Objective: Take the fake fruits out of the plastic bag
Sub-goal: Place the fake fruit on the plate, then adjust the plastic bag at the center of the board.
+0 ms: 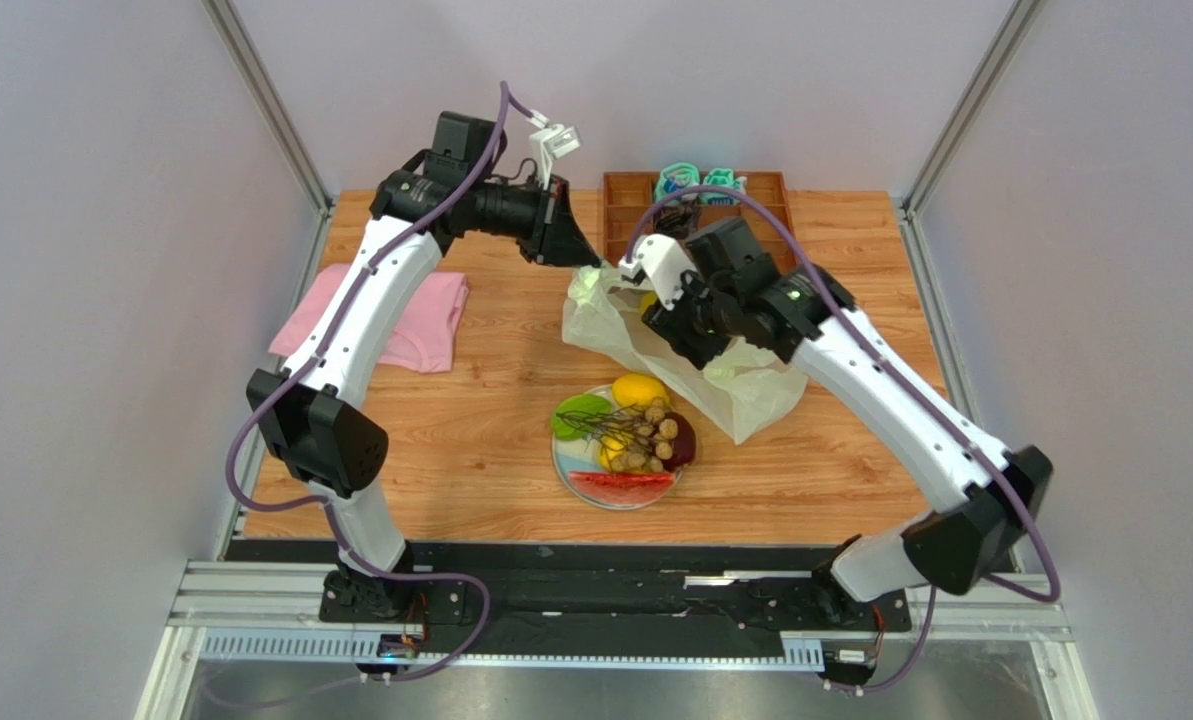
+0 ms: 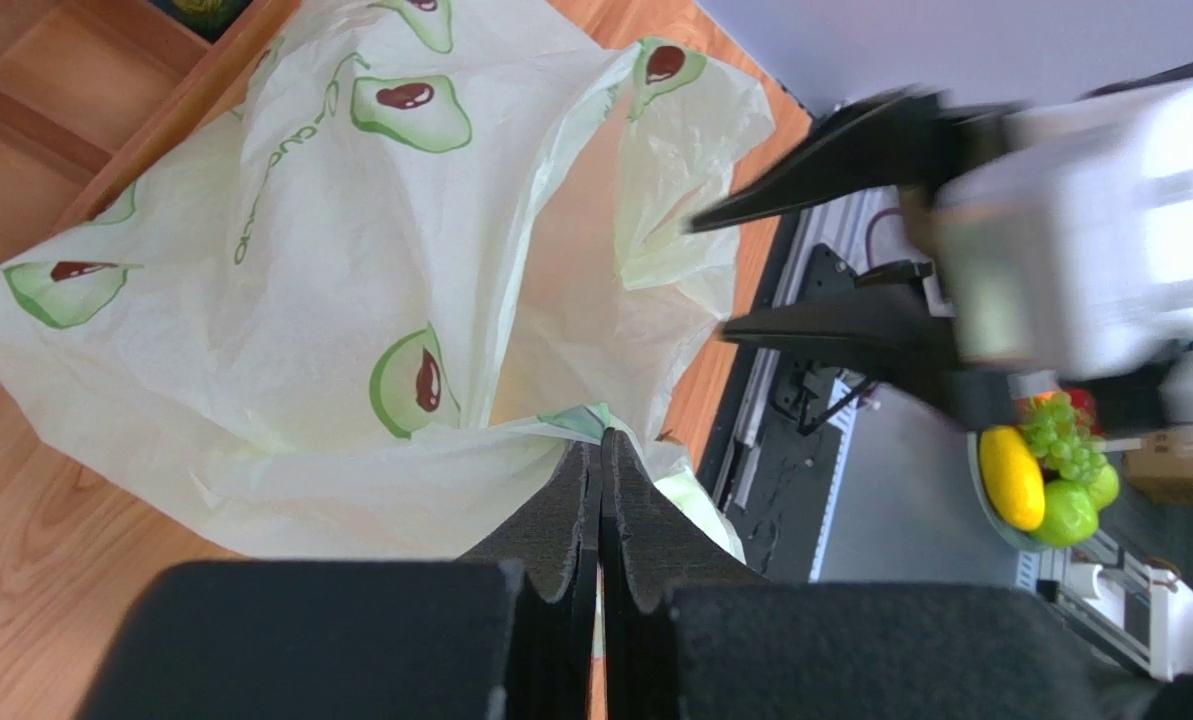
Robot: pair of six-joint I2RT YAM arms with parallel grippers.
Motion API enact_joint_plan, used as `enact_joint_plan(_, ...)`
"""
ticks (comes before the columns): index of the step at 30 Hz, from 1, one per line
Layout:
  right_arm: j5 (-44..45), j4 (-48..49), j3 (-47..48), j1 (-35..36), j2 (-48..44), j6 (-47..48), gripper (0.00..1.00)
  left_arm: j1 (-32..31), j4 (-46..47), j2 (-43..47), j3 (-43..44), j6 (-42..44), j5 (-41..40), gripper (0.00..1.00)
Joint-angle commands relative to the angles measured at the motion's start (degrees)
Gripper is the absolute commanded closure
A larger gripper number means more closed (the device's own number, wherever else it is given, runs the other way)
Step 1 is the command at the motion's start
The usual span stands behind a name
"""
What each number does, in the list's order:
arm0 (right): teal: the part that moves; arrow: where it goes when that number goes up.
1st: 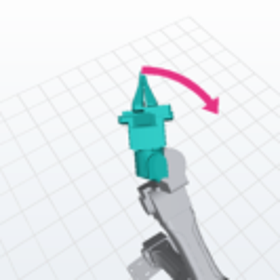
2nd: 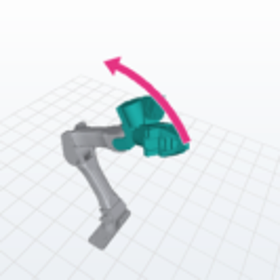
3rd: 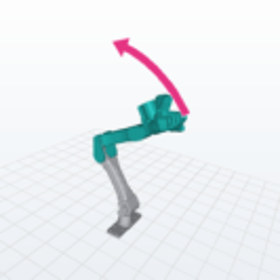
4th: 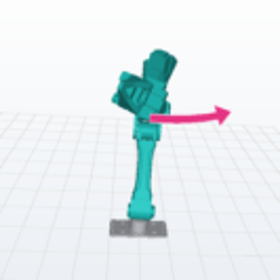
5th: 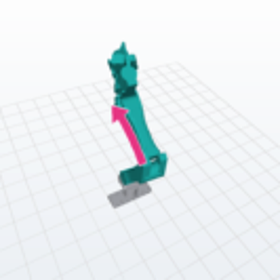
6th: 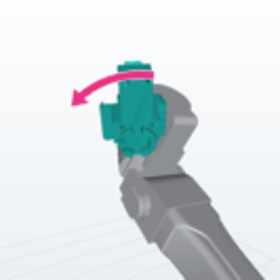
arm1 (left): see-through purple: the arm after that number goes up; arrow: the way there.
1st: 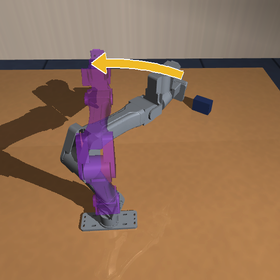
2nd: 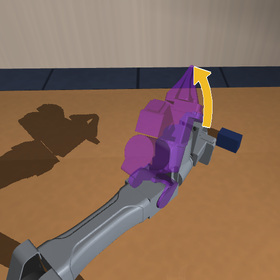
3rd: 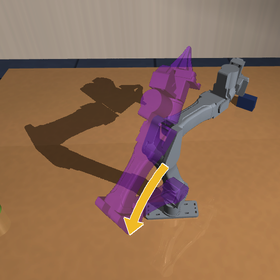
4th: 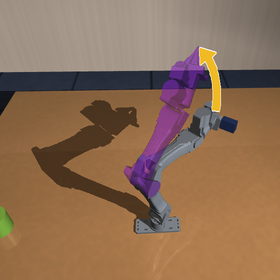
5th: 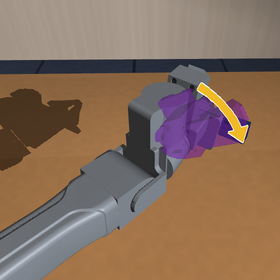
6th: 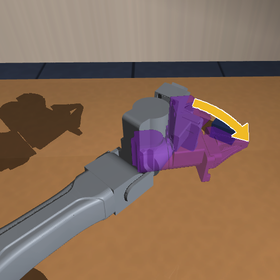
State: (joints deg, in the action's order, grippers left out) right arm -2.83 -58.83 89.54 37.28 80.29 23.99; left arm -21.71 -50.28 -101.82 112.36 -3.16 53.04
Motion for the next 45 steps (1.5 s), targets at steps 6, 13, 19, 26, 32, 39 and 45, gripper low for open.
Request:
enact_joint_plan(6,19.6,13.9,2.1,-5.9,19.7,-3.6,0.71,-0.1,2.0,-1.4,6.1,-1.9,5.1,1.00)
enact_joint_plan(13,19.5,5.5,-11.2,-16.2,10.0,-10.2,0.81,-0.4,0.5,1.1,5.1,0.3,4.4,1.00)
enact_joint_plan(19,12.2,-4.8,-18.6,-12.8,-12.9,-13.4,0.86,-6.1,0.8,0.4,8.6,2.8,4.2,1.00)
enact_joint_plan(26,-0.6,-1.0,-25.6,-12.3,-16.9,-11.9,0.82,-10.3,0.7,1.4,4.3,0.2,-1.8,1.00)
enact_joint_plan(32,-3.9,6.1,-15.0,-12.1,-1.5,-2.6,0.76,-10.2,-1.3,3.5,0.8,1.7,-3.9,1.00)
enact_joint_plan(39,5.1,8.7,-2.2,-12.2,16.7,-3.4,0.84,-10.2,-4.0,3.2,0.8,4.6,-6.3,1.00)
enact_joint_plan(45,5.3,9.3,2.8,-12.1,25.8,-1.8,0.49,-9.7,-4.5,1.5,1.1,5.4,-3.3,1.00)
